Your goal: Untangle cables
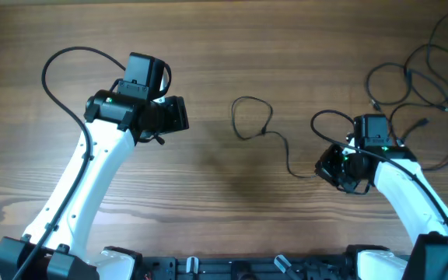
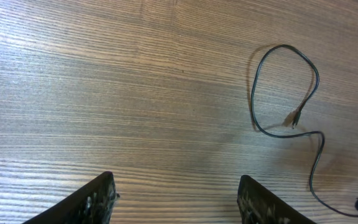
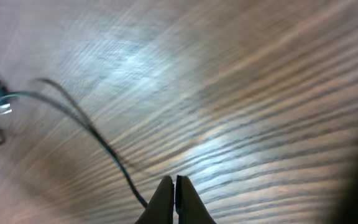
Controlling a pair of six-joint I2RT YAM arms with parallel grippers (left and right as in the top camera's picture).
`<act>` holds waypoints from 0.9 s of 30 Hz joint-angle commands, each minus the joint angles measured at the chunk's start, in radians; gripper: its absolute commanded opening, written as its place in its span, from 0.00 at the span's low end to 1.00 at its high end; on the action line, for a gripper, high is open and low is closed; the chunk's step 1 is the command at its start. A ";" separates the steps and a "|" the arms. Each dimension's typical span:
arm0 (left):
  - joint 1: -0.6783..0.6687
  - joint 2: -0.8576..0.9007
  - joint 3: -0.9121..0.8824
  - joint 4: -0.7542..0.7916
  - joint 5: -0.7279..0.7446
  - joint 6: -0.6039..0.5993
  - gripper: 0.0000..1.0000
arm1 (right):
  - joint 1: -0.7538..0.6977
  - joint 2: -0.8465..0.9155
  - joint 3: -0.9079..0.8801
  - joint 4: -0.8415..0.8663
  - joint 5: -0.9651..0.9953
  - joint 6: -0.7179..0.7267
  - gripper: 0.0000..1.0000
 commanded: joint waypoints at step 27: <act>0.003 0.006 0.003 -0.008 0.003 0.004 0.63 | -0.087 0.045 1.192 0.026 0.839 -0.600 0.04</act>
